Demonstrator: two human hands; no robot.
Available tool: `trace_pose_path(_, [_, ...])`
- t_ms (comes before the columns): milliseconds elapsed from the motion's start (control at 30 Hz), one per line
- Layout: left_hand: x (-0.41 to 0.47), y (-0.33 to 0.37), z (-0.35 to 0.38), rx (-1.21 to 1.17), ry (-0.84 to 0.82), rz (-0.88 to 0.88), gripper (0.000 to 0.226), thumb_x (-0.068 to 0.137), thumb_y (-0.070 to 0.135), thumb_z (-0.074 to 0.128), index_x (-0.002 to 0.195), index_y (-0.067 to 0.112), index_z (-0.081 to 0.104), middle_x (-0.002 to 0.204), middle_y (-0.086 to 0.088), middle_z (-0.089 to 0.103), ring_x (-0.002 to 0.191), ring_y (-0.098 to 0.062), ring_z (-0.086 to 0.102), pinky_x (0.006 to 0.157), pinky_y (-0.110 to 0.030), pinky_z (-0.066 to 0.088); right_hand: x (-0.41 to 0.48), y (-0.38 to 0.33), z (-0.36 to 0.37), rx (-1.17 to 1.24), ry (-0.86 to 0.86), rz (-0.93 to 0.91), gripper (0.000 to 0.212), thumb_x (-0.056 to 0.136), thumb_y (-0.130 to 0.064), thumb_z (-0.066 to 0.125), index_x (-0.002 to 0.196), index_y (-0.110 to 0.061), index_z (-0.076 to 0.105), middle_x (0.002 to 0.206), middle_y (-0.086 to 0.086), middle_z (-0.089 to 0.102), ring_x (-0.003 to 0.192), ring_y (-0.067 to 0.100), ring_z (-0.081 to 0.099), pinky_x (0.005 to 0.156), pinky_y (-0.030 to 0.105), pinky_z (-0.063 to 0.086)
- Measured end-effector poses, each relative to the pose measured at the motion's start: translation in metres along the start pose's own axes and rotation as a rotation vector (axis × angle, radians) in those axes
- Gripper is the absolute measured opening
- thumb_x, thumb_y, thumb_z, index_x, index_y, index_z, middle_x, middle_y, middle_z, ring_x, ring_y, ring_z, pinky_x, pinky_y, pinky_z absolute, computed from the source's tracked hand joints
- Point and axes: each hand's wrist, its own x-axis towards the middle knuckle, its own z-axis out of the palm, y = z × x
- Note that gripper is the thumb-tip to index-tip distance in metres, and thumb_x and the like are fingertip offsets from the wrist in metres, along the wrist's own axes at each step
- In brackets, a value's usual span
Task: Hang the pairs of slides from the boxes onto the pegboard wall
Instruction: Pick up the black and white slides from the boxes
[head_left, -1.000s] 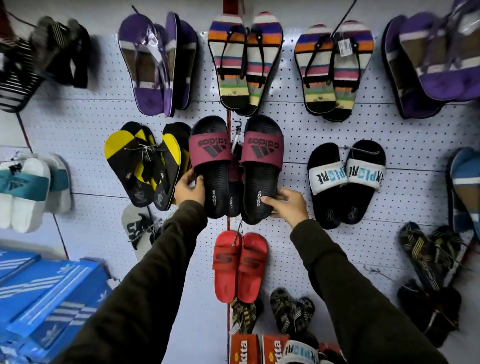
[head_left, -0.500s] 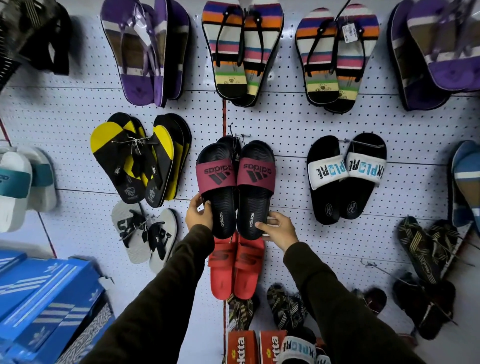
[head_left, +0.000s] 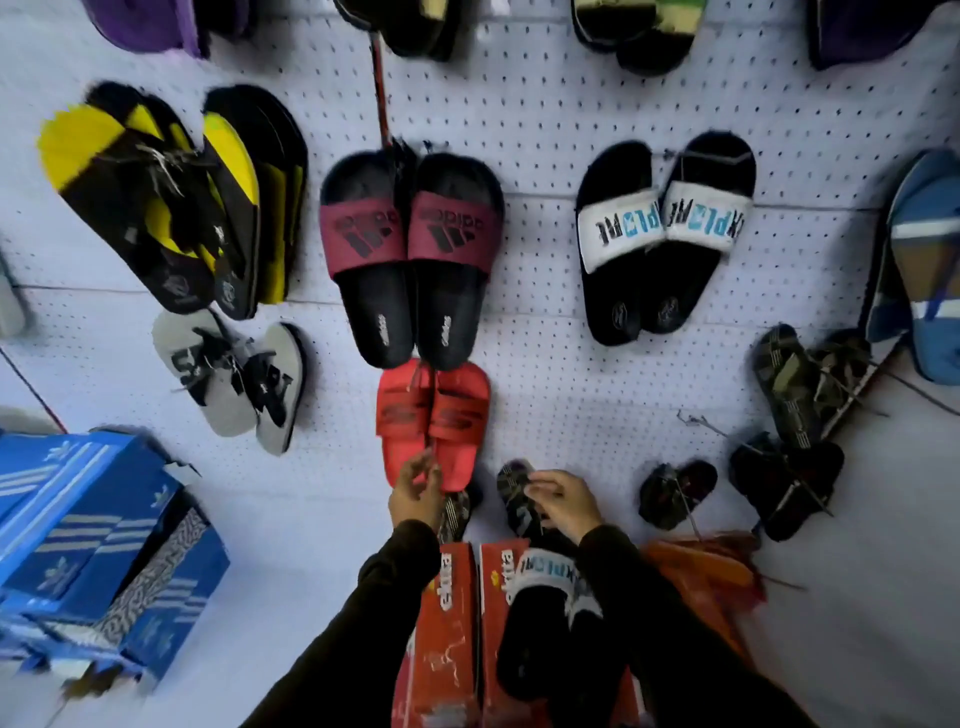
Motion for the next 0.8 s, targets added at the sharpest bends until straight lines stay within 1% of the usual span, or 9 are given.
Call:
trace_pose_path(100, [-0.023, -0.048, 0.013, 0.154, -0.148, -0.104, 0.035, 0.089, 0.01, 0.059, 0.124, 0.005, 0.061, 0.117, -0.014, 0.066, 0.102, -0.026, 0.062, 0.084, -0.024, 0.047, -0.009, 0.063, -0.013, -0.017, 0.025, 0.117, 0.033, 0.085, -0.009, 0.069, 0.117, -0.002, 0.065, 0.111, 0.014, 0.07, 0.1, 0.026, 0.066, 0.067, 0.017, 0.051])
trace_pose_path(167, [-0.036, -0.077, 0.021, 0.246, -0.251, -0.197, 0.038, 0.091, 0.006, 0.057, 0.129, 0.002, 0.056, 0.127, -0.018, 0.062, 0.111, -0.028, 0.06, 0.079, -0.015, 0.045, -0.016, 0.109, -0.023, -0.024, 0.069, 0.228, 0.024, 0.082, -0.011, 0.071, 0.104, -0.021, 0.069, 0.098, 0.016, 0.069, 0.094, 0.03, 0.065, 0.078, 0.034, 0.052])
trace_pose_path(233, [-0.047, -0.106, 0.03, 0.324, -0.357, -0.31, 0.044, 0.092, 0.009, 0.055, 0.135, 0.001, 0.05, 0.138, -0.019, 0.055, 0.125, -0.031, 0.053, 0.092, -0.021, 0.041, -0.02, 0.158, -0.03, -0.046, 0.084, 0.314, 0.032, 0.081, -0.005, 0.068, 0.076, -0.036, 0.067, 0.08, 0.007, 0.064, 0.08, 0.026, 0.062, 0.076, 0.037, 0.049])
trace_pose_path(300, [-0.057, -0.132, 0.036, 0.418, -0.48, -0.425, 0.051, 0.094, 0.02, 0.053, 0.142, 0.006, 0.041, 0.146, -0.017, 0.046, 0.134, -0.032, 0.045, 0.108, -0.034, 0.036, -0.032, 0.192, -0.035, 0.002, 0.084, 0.473, 0.021, 0.08, -0.004, 0.067, 0.09, -0.022, 0.069, 0.094, 0.01, 0.067, 0.092, 0.027, 0.065, 0.083, 0.036, 0.05])
trace_pose_path(400, [-0.067, -0.17, 0.05, 0.497, -0.561, -0.589, 0.065, 0.088, 0.035, 0.054, 0.146, 0.014, 0.033, 0.15, -0.018, 0.041, 0.136, -0.037, 0.041, 0.115, -0.043, 0.032, -0.046, 0.234, -0.03, 0.002, 0.08, 0.652, 0.045, 0.079, -0.01, 0.066, 0.122, -0.002, 0.059, 0.112, 0.02, 0.065, 0.107, 0.032, 0.065, 0.089, 0.038, 0.052])
trace_pose_path(500, [-0.071, -0.198, 0.062, 0.636, -0.559, -0.593, 0.064, 0.09, 0.031, 0.054, 0.147, 0.012, 0.03, 0.151, -0.021, 0.036, 0.137, -0.039, 0.038, 0.117, -0.044, 0.03, -0.06, 0.235, -0.018, 0.117, 0.001, 0.719, 0.044, 0.084, -0.003, 0.06, 0.127, -0.012, 0.054, 0.117, 0.018, 0.065, 0.102, 0.037, 0.065, 0.079, 0.044, 0.056])
trace_pose_path(667, [-0.074, -0.197, 0.066, 0.725, -0.559, -0.562, 0.062, 0.09, 0.035, 0.055, 0.145, 0.014, 0.037, 0.147, -0.021, 0.043, 0.133, -0.04, 0.045, 0.114, -0.046, 0.035, -0.048, 0.275, -0.01, 0.203, 0.029, 0.684, 0.036, 0.076, -0.004, 0.067, 0.101, -0.028, 0.06, 0.122, 0.019, 0.066, 0.111, 0.043, 0.064, 0.094, 0.058, 0.052])
trace_pose_path(733, [-0.077, -0.189, 0.066, 0.657, -0.565, -0.594, 0.057, 0.091, 0.027, 0.057, 0.143, 0.009, 0.041, 0.144, -0.019, 0.05, 0.131, -0.036, 0.049, 0.113, -0.041, 0.037, -0.047, 0.281, -0.016, 0.238, 0.071, 0.668, 0.039, 0.075, 0.005, 0.067, 0.108, -0.017, 0.061, 0.121, 0.021, 0.065, 0.11, 0.042, 0.063, 0.093, 0.057, 0.053])
trace_pose_path(800, [-0.08, -0.183, 0.065, 0.58, -0.553, -0.631, 0.054, 0.09, 0.019, 0.059, 0.14, 0.004, 0.045, 0.142, -0.019, 0.052, 0.13, -0.033, 0.052, 0.113, -0.039, 0.038, -0.057, 0.26, -0.028, 0.277, 0.047, 0.679, 0.045, 0.081, 0.009, 0.065, 0.124, 0.001, 0.055, 0.112, 0.022, 0.064, 0.101, 0.038, 0.063, 0.077, 0.045, 0.056])
